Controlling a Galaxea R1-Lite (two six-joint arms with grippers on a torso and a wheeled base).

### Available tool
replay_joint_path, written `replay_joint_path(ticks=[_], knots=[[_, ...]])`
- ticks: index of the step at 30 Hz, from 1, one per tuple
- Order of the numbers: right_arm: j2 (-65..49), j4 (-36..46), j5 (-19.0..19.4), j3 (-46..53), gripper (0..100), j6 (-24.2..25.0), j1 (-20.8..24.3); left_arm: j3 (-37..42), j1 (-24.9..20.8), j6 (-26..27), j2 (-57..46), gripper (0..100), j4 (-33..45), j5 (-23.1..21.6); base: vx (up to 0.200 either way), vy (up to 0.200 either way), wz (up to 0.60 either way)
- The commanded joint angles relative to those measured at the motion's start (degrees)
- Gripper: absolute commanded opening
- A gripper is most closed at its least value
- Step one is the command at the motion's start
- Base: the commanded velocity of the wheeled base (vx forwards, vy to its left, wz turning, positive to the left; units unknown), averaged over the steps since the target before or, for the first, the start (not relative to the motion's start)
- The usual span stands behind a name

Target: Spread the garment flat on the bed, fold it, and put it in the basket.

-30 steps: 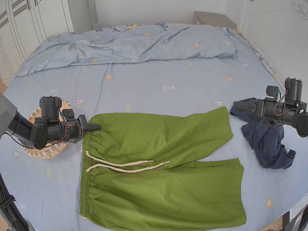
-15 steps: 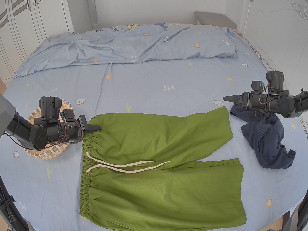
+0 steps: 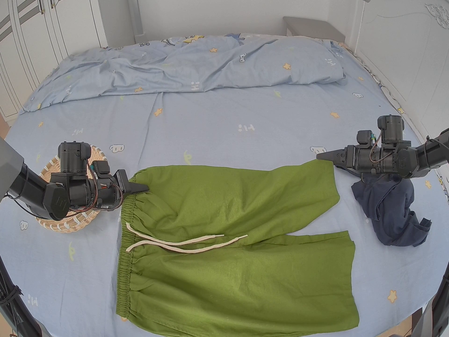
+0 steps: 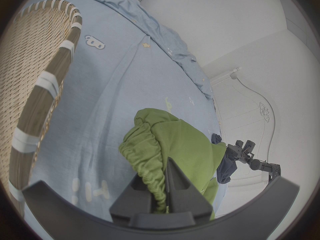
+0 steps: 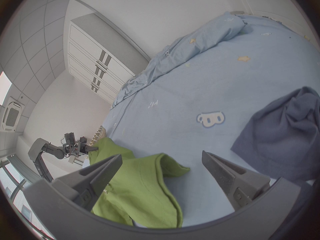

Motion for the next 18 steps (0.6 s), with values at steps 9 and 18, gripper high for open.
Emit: replay_joint_path(ticks=[9,18], knots=[[-1.0,-0.3,4.7,3.7,0,-0.3,-0.6,-0.2,0.3,0.0,0.0,0,0.0,0.0,0.0,0.0,0.0],[-1.2,-1.5,4.9,6.4,0,-0.8,-1.1,-0.1,0.1,0.0,0.2,0,0.0,0.0,0.0,0.0,0.0]])
